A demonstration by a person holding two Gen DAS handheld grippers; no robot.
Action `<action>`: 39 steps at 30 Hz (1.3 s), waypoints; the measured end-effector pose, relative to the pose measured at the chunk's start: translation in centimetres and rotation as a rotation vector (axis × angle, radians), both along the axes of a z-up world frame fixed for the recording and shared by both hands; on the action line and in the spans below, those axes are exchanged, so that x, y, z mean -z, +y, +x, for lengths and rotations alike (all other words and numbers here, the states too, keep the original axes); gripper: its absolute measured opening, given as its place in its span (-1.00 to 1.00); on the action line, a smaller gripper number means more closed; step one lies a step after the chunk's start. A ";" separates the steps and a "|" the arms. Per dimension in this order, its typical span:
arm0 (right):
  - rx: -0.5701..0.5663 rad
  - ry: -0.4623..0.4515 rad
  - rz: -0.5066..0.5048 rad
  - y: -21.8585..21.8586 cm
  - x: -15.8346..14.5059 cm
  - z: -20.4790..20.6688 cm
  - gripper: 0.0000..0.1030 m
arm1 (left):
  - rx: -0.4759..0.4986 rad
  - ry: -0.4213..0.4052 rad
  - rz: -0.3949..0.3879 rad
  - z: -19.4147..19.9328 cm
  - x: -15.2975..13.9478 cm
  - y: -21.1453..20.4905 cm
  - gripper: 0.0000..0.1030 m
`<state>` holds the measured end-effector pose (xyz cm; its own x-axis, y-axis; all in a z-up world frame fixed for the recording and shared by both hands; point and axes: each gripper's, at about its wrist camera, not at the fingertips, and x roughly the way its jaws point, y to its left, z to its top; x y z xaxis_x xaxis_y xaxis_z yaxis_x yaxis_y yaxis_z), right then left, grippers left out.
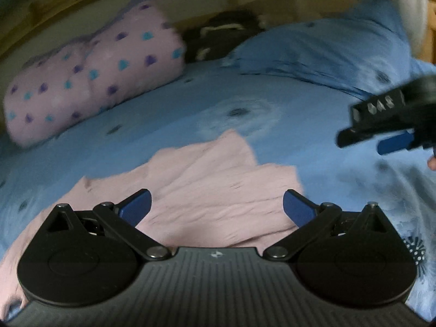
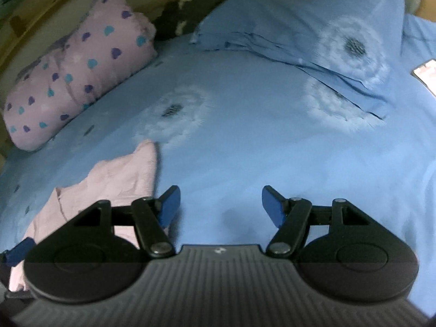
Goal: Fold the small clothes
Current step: 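Reach the left tool to the other sleeve cuff and close on it, then carry the held sleeve across the cardigan body with the left tool and open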
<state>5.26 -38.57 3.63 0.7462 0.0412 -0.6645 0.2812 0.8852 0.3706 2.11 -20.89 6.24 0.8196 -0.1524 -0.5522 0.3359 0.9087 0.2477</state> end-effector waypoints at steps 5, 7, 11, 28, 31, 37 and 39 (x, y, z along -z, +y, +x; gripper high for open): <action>0.024 -0.014 0.004 -1.3 -0.3 -0.6 0.32 | 0.027 0.015 0.048 1.4 2.0 -2.8 1.00; 0.031 -0.018 -0.035 -1.5 -0.5 -0.6 0.32 | 0.037 0.018 0.080 1.8 2.8 -3.6 1.00; 0.038 -0.029 -0.049 -2.1 -0.7 -0.7 0.32 | 0.082 -0.005 0.166 2.0 4.2 -4.8 0.96; -0.007 -0.051 -0.023 -1.1 -1.0 -0.4 0.32 | -0.066 -0.110 -0.040 0.9 -1.3 1.5 -0.81; -0.019 -0.050 0.012 -0.9 -0.9 -0.3 0.32 | -0.149 -0.157 -0.057 0.8 -3.0 4.8 -0.82; -0.048 -0.050 0.013 0.1 -0.9 -0.2 0.32 | -0.340 -0.177 -0.057 1.0 -4.2 12.7 -0.82; -0.056 -0.047 -0.002 0.4 -0.8 -0.1 0.32 | -0.418 -0.169 -0.036 1.1 -4.0 15.3 -0.82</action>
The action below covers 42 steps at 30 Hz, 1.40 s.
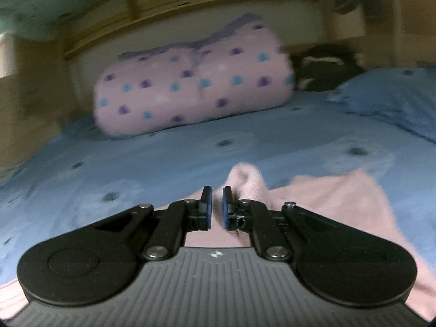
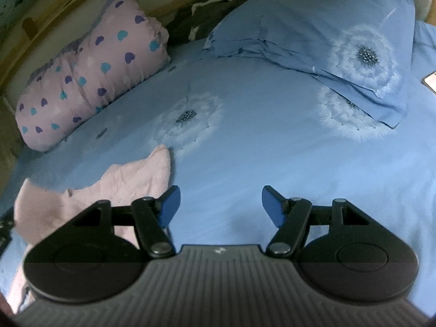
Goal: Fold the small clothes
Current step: 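Carry the held sleeve across the cardigan body with the left tool and open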
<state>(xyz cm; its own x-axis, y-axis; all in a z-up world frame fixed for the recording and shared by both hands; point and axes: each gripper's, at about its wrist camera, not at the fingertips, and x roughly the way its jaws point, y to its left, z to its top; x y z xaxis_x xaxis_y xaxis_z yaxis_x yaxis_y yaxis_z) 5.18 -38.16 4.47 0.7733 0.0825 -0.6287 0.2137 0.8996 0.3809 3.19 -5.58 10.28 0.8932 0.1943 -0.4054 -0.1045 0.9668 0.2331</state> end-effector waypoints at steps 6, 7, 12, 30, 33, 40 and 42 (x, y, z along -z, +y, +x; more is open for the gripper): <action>-0.046 0.017 -0.033 1.9 0.3 0.6 0.32 | -0.119 0.039 0.007 -1.0 1.6 7.1 -0.82; -0.057 0.021 -0.041 2.3 0.3 0.7 0.32 | -0.119 0.057 -0.005 -1.2 2.0 7.9 -0.82; -0.128 0.040 -0.066 4.8 0.8 1.5 0.32 | -0.089 0.115 -0.106 -1.6 3.8 10.6 -0.79; -0.307 0.148 -0.121 11.6 3.5 3.7 0.32 | 0.082 0.240 -0.257 5.5 8.7 6.7 0.28; -0.308 0.153 -0.134 11.9 3.6 3.8 0.32 | 0.109 0.250 -0.367 6.0 9.6 7.2 -0.13; -0.322 0.156 -0.155 12.0 3.9 3.8 0.31 | 0.061 0.151 -0.296 4.8 6.8 7.7 -0.66; -0.320 0.156 -0.152 12.0 3.9 3.8 0.31 | 0.010 0.109 -0.213 4.4 5.5 8.5 -0.66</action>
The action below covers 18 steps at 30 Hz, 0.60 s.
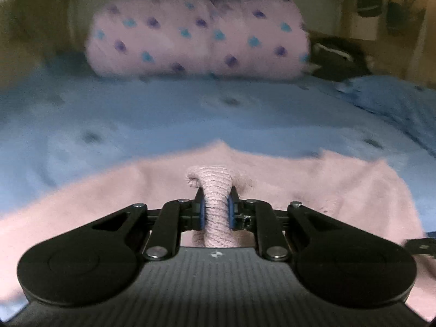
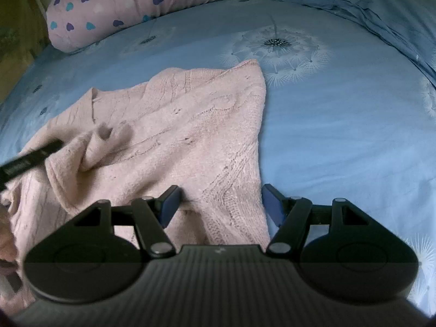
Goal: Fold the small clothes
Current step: 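Carry the held sleeve across the cardigan body with the left tool and open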
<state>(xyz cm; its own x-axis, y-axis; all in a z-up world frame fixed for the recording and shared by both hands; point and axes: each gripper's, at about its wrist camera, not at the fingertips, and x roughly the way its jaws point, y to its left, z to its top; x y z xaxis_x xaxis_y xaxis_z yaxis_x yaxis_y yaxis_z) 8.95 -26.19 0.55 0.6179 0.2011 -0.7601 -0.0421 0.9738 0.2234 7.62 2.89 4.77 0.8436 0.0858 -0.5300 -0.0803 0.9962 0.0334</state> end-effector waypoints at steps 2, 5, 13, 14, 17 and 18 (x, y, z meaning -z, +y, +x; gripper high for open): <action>0.002 0.000 0.003 -0.1 0.0 -0.1 0.31 | -0.043 -0.007 0.062 -0.1 -0.7 1.1 -0.66; 0.004 -0.001 0.002 0.1 0.0 -0.1 0.31 | -0.083 0.038 0.081 0.1 -0.2 3.1 -0.65; -0.001 -0.001 -0.003 0.0 0.0 -0.1 0.33 | -0.076 0.120 0.117 0.1 3.7 3.9 -0.27; 0.004 0.000 0.004 -0.2 -0.1 -0.1 0.33 | -0.075 0.118 0.129 0.1 3.6 4.0 -0.11; 0.039 -0.022 0.029 -1.1 -0.6 -0.1 0.34 | -0.067 0.095 0.100 -0.1 2.6 4.6 0.11; 0.058 -0.038 0.035 -1.4 -0.7 -0.1 0.34 | -0.068 0.086 0.077 -0.3 2.1 5.0 0.16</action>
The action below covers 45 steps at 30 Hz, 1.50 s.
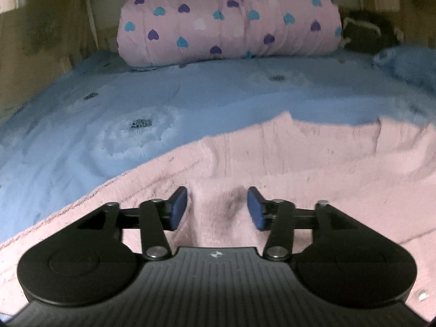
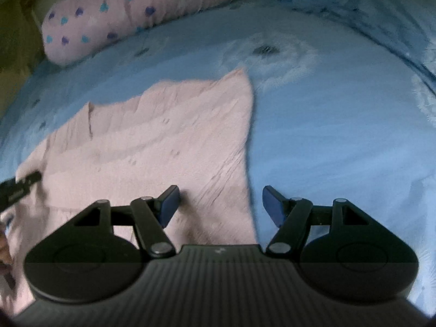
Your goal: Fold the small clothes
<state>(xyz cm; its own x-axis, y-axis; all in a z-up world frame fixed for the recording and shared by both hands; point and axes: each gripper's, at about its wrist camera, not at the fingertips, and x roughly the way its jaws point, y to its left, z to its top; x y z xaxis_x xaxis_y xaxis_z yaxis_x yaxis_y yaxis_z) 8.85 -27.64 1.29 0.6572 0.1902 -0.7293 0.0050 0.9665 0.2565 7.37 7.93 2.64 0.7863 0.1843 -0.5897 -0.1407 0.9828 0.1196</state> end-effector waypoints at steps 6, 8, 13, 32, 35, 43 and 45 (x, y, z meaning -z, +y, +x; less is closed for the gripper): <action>0.080 -0.053 0.036 -1.6 -0.1 1.5 0.34 | -0.002 -0.065 -0.074 -0.5 -2.1 1.4 0.40; 0.100 -0.075 0.043 -1.8 -0.1 2.1 0.34 | 0.006 -0.065 -0.102 -0.4 -2.3 1.6 0.41; 0.082 -0.084 0.077 -1.7 0.9 3.7 0.34 | -0.033 -0.021 -0.220 0.8 -1.1 3.0 0.41; 0.069 -0.199 0.038 -1.6 2.6 7.7 -0.69 | 0.090 0.065 0.143 3.5 2.5 -2.2 -0.36; 0.073 -0.189 0.060 -1.9 2.9 7.8 -0.59 | 0.091 0.072 0.172 3.3 2.1 -2.2 0.00; 0.039 -0.158 -0.068 -0.1 -1.1 5.3 -0.39 | 0.059 0.026 0.031 1.1 -3.9 0.0 0.70; -0.003 -0.145 -0.078 0.2 -1.8 4.1 -0.39 | 0.066 0.053 -0.022 1.0 -4.6 0.0 0.84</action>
<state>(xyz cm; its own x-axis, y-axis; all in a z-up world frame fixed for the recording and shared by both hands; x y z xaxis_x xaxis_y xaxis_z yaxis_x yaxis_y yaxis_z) 12.96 -27.47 3.13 0.7559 0.1389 -0.6398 -0.0293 0.9834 0.1788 8.33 7.93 7.26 0.7637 0.1200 -0.6344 -0.0697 0.9922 0.1037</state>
